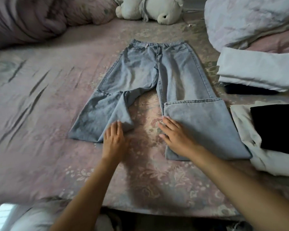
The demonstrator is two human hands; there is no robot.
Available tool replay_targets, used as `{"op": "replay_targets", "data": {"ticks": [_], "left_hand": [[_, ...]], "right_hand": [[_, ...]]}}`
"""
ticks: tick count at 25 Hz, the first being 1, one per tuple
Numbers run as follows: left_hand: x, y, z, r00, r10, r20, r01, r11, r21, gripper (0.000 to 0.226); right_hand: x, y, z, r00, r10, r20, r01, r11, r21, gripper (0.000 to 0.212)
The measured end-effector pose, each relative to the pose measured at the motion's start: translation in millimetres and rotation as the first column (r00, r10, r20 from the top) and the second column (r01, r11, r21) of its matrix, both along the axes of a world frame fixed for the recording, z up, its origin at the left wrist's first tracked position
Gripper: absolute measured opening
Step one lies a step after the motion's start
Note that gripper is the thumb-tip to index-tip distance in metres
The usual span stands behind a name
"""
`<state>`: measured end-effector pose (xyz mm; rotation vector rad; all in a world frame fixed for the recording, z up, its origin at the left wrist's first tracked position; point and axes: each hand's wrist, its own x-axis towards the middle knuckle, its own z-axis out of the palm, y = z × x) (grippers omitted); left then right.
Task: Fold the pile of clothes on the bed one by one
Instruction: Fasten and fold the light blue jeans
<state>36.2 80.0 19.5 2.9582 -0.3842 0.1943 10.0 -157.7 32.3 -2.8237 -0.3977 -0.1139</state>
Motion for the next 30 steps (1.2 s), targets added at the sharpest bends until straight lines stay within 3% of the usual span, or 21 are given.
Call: {"op": "replay_targets", "data": {"ticks": [2,5,8,11,16,20,22,24,26,28,30], "left_hand": [[17.1,7.2,-5.5,0.996,-0.041,-0.083,0.049,0.994,0.102,0.070],[38.9,11.4,1.0,0.972,-0.192,-0.137,0.200,0.979,0.047,0.048],[29.0,23.0,-6.0,0.890,-0.430,0.150,0.445,0.891,-0.090,0.036],[-3.7,34.5,-18.2,0.739,-0.655,0.157,0.660,0.751,0.026,0.040],[-6.4,5.0,-14.4,0.847,-0.527,-0.070,0.531,0.834,0.150,0.061],[-13.1,-8.2,-6.5,0.861,-0.505,-0.059,0.509,0.853,0.118,0.059],[-29.6,-21.2,0.4,0.855,-0.495,-0.158,0.513,0.852,0.105,0.061],[-47.4,-31.0,-3.9,0.855,-0.434,-0.285,0.502,0.831,0.238,0.064],[-50.1,-27.3,-7.7,0.834,-0.433,-0.341,0.510,0.841,0.179,0.072],[-46.4,-9.4,-5.6,0.828,-0.494,-0.264,0.517,0.855,0.021,0.088],[-42.4,13.1,-9.5,0.838,-0.536,-0.097,0.543,0.837,0.066,0.084]], "right_hand": [[12.9,36.0,6.7,0.996,0.018,-0.093,-0.020,1.000,-0.023,0.054],[1.7,51.8,5.9,0.961,-0.102,-0.256,0.066,0.987,-0.147,0.071],[-34.5,37.7,-7.4,0.984,-0.131,-0.120,0.103,0.972,-0.212,0.090],[-60.9,17.0,-20.6,0.986,-0.167,-0.016,0.156,0.946,-0.286,0.087],[-52.5,18.8,-26.1,0.981,-0.183,-0.068,0.161,0.955,-0.250,0.076],[-48.1,32.4,-3.6,0.958,-0.272,0.092,0.268,0.962,0.049,0.073],[-47.4,42.0,-1.7,0.957,-0.275,0.089,0.262,0.956,0.135,0.069],[-52.7,52.3,-5.5,0.978,-0.202,-0.059,0.204,0.979,0.026,0.074],[-60.7,48.2,-14.4,0.972,-0.149,-0.180,0.126,0.983,-0.134,0.079],[-69.4,27.2,-15.8,0.974,-0.139,-0.181,0.104,0.977,-0.188,0.081],[-82.0,0.2,-11.4,0.980,-0.158,-0.120,0.117,0.949,-0.294,0.084]]}}
